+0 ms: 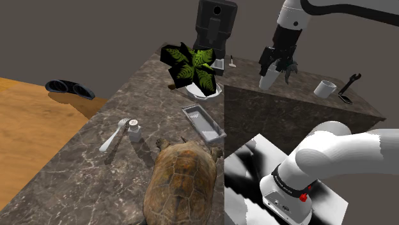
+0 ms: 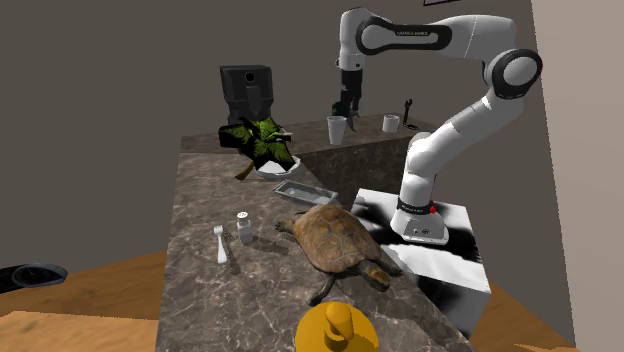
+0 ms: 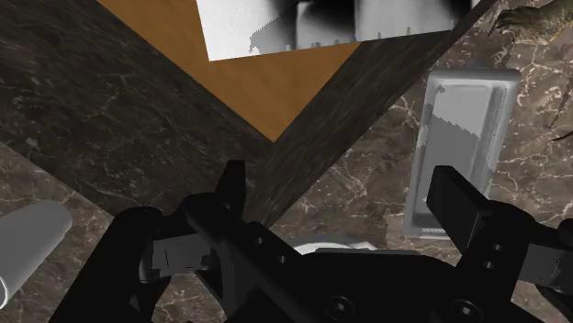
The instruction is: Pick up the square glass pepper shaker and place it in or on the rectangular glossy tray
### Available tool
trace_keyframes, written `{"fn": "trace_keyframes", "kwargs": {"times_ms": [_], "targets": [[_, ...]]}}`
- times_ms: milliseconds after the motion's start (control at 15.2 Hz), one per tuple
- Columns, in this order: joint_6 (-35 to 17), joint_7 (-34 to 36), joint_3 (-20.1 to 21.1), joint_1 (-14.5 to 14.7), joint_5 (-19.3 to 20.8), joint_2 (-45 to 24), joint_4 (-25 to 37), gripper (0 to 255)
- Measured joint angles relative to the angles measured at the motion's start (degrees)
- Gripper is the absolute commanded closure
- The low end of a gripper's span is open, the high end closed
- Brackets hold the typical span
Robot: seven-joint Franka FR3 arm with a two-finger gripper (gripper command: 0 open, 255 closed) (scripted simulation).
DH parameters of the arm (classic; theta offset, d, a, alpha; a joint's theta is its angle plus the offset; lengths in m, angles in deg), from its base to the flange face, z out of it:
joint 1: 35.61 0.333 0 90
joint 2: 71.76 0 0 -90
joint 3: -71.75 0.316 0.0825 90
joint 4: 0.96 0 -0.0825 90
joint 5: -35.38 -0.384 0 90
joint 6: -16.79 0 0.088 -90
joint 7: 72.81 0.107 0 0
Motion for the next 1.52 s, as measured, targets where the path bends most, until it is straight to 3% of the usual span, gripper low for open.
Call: {"fn": "trace_keyframes", "kwargs": {"times_ms": [264,858,1518], "targets": [[-2.04,2.11,1.91,0.97,-1.62,-1.68,-0.56,0],[-11.63,11.06,10.23,4.99,-7.69,-10.58,-1.52,0],[-20.95,20.88,19.26,8.21,-10.48,-26.51,5.38,0]]}}
